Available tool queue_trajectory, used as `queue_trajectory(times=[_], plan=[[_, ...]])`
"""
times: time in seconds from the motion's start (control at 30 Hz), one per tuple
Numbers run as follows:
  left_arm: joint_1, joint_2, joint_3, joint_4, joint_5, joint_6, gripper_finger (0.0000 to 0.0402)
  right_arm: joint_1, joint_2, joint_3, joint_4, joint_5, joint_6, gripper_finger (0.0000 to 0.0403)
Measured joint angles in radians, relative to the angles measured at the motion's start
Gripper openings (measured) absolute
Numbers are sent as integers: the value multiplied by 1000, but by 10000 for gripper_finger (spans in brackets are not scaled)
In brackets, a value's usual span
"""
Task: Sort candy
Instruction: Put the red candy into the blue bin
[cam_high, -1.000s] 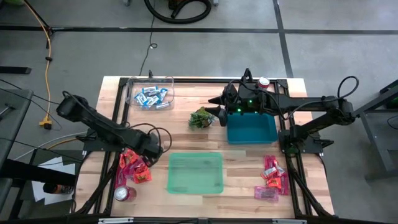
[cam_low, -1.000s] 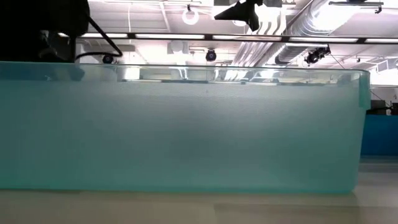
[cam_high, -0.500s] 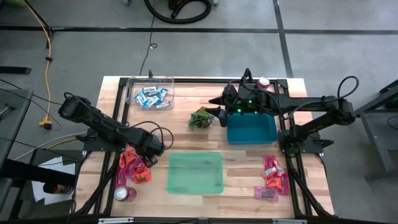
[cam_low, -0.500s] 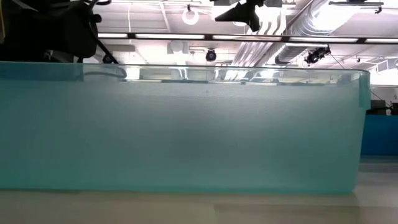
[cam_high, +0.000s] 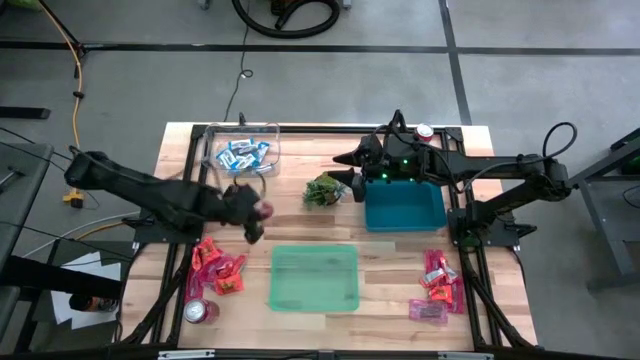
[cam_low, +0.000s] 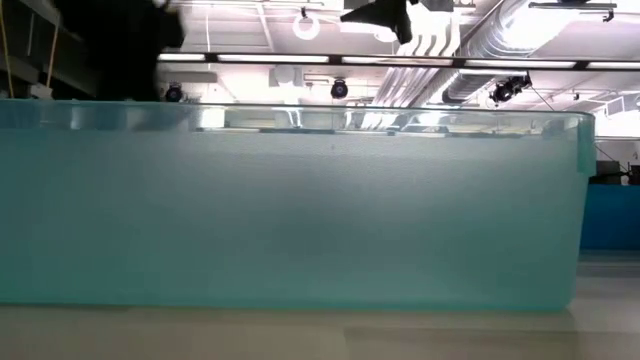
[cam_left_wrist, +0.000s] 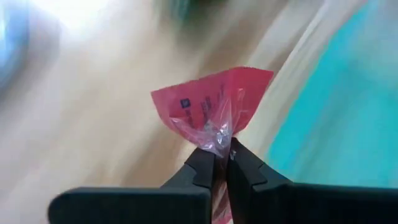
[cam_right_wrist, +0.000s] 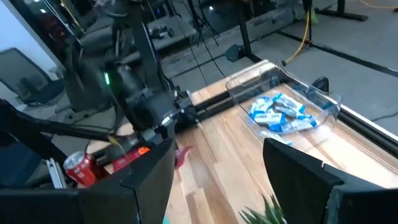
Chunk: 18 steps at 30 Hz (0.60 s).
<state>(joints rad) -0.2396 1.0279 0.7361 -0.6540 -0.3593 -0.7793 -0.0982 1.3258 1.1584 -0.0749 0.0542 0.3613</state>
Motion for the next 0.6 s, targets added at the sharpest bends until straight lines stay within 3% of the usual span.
queue_trajectory(times=[0.1, 0.2, 0.37, 0.6], plan=[[55, -61, 12, 255, -57, 133, 2, 1, 3, 0, 38, -30, 30, 240], [119, -69, 13, 463, -40, 265, 1, 1, 11, 1, 86, -62, 79, 240], [199, 18, 71, 489, -13, 335, 1, 2, 37, 2, 123, -114, 136, 240], [254, 162, 180, 700, 14, 449, 0, 40, 88, 0, 161, -114, 53, 240]])
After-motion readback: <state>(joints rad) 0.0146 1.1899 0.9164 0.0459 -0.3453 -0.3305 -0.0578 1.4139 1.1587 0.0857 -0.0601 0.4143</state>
